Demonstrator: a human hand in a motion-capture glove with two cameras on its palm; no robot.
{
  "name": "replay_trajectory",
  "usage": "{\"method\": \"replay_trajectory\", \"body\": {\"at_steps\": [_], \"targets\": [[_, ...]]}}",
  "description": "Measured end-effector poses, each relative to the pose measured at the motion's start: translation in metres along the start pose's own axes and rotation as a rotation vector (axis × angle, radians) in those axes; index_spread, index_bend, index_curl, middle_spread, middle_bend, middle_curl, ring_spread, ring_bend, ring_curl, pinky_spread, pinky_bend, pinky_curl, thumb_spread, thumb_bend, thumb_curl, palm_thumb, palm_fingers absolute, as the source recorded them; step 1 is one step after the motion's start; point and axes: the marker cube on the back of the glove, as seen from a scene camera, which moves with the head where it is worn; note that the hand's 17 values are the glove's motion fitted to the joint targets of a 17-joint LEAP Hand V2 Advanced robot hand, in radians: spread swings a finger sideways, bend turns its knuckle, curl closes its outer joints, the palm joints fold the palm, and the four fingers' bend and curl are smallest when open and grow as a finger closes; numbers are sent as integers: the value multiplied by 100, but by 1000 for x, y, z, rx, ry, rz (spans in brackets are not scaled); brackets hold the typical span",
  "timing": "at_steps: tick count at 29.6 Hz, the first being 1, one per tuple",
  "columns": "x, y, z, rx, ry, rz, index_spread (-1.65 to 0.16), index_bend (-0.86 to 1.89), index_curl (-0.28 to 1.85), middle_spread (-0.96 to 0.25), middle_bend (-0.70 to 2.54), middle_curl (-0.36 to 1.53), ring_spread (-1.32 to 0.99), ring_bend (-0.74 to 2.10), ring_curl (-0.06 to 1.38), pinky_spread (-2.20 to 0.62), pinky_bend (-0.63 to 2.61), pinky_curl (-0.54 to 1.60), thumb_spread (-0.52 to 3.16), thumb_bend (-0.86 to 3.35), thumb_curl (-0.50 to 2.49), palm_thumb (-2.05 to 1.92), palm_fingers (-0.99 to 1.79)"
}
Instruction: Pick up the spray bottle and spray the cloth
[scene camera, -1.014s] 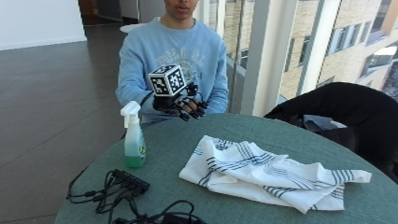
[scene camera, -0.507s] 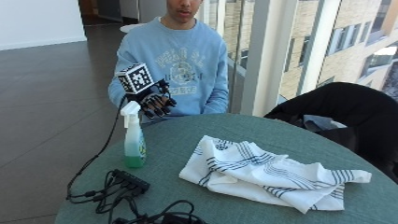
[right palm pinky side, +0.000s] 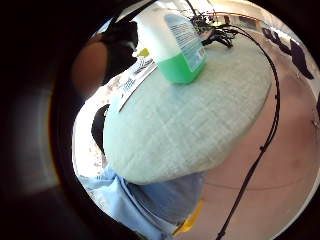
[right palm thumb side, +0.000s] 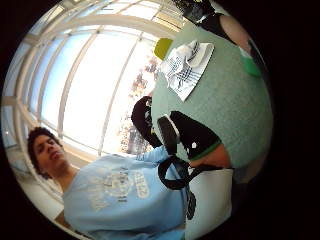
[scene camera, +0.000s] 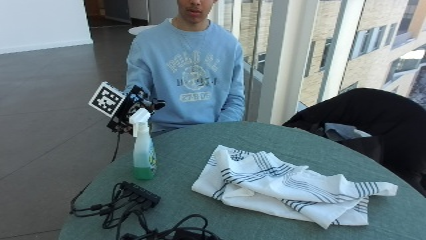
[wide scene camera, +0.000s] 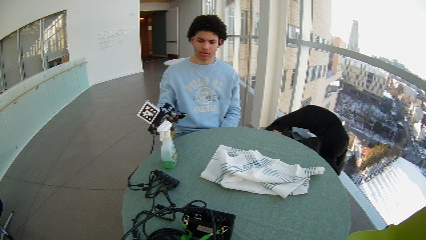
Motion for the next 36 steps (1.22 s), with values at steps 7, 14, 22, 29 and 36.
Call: {"method": "replay_trajectory", "body": {"at_steps": [7, 14, 22, 29, 36], "targets": [[29, -22, -10, 103, -144, 173, -40, 13, 29, -7, 19, 37, 1, 23, 30, 22, 23, 35, 110, -2, 29, 63, 61], [55, -57, -4, 121, -187, 227, -40, 11, 27, -6, 20, 37, 1, 24, 31, 22, 25, 36, 109, -2, 29, 64, 60], [70, -93, 13, 152, -263, 231, -39, 11, 26, -6, 19, 38, 0, 27, 32, 22, 27, 36, 107, -2, 30, 65, 61], [74, -107, 30, 180, -245, 245, -39, 12, 25, -7, 19, 38, -1, 30, 33, 21, 28, 37, 103, -1, 31, 69, 62], [77, -110, 37, 264, -226, 230, -38, 12, 25, -7, 19, 37, -3, 36, 34, 21, 28, 36, 98, 1, 35, 82, 67]]}}
